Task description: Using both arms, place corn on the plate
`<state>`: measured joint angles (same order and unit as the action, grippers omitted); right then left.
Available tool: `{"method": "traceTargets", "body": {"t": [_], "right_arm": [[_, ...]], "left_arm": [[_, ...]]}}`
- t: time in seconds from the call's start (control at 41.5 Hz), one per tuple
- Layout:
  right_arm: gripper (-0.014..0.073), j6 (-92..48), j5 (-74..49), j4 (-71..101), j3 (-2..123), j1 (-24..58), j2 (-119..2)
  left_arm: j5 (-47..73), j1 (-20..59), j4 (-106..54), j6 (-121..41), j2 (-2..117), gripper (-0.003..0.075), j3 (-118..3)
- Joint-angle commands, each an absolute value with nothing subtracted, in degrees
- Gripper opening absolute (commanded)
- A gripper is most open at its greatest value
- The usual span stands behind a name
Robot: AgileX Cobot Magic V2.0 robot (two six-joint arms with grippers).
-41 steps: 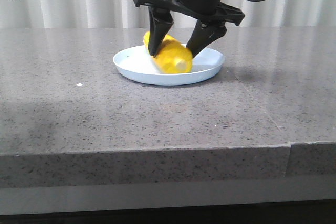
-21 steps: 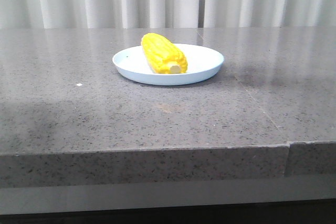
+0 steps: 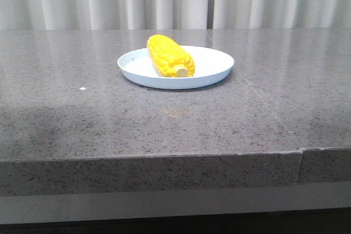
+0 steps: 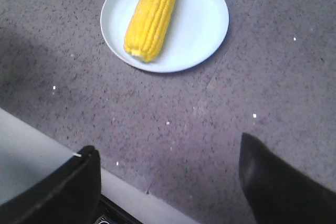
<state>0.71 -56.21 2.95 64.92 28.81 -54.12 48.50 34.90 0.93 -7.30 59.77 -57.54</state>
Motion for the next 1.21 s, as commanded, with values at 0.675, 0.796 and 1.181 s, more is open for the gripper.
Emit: {"method": "traceTargets", "body": {"t": [0.675, 0.796, 1.181], "right_arm": [[0.0127, 0.00, -53.75, 2.31, 48.82, 28.68, -28.70], [-0.0077, 0.00, -53.75, 2.31, 48.82, 28.68, -28.70], [-0.0120, 0.00, -53.85, 2.38, 48.82, 28.68, -28.70]], "left_arm": [[44.85, 35.40, 0.90, -6.74, 59.30, 0.0101, -58.95], [44.85, 35.40, 0.90, -6.74, 59.30, -0.0022, -58.95], [44.85, 35.40, 0.90, -6.74, 59.30, -0.0020, -58.95]]}}
